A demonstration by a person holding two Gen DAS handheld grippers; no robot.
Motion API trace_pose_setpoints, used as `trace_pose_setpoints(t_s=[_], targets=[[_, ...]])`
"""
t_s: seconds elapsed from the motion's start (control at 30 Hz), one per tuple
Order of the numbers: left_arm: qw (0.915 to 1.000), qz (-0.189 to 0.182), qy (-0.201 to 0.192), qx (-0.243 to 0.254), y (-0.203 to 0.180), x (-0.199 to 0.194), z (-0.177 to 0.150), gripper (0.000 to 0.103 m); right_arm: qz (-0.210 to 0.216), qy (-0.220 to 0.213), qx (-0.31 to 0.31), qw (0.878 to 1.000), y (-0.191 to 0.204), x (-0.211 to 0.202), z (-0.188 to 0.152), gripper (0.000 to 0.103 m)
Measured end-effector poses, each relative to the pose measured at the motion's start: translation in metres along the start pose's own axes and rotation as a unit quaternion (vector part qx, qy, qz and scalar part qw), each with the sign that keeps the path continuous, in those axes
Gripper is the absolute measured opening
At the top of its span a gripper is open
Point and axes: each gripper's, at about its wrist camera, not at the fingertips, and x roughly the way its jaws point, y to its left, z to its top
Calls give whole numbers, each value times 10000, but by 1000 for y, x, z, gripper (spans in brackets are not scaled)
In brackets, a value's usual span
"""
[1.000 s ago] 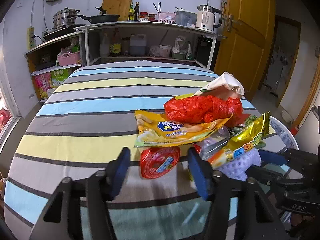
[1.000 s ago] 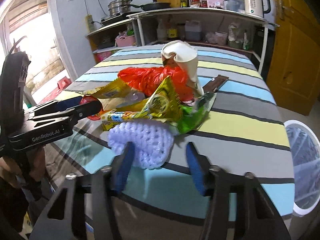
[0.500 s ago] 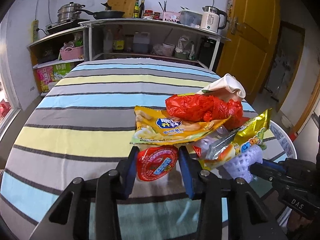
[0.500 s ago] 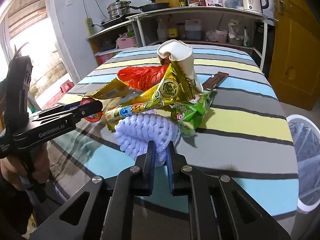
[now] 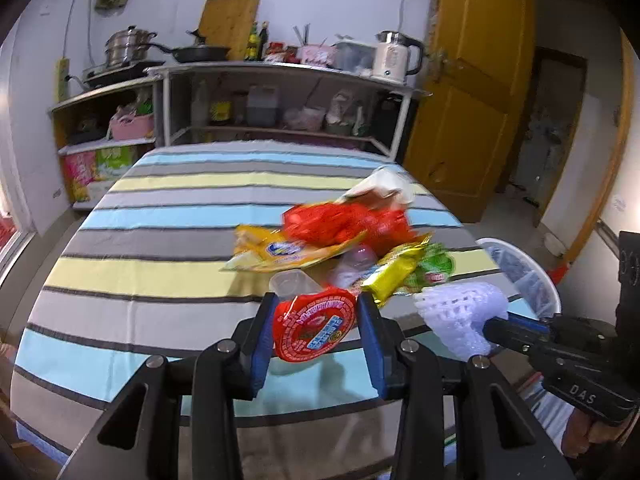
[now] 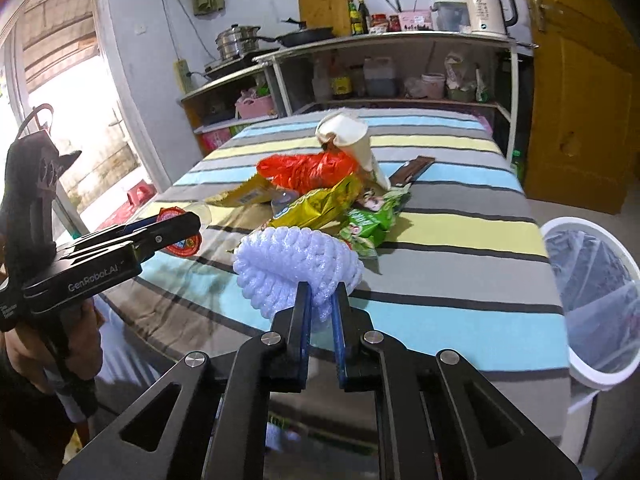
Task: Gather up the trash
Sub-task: 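Carry both items over the white bin and open both tools to drop them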
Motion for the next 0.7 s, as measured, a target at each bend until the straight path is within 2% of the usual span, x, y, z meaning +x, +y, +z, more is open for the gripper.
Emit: trace_pose_setpoints(t_s=[0.17, 0.33, 0.7], targets=[[9993, -258, -84, 252, -29, -3, 8, 41, -209, -194, 224, 9993, -18, -22, -3, 10], [9966, -625, -41, 530, -65, 7, 14, 42, -570, -355, 571, 9961, -54, -43, -9, 10], [9833, -1471, 95, 1068, -151, 52, 32, 42, -1444, -547, 1304, 9794, -141, -77, -20, 10]])
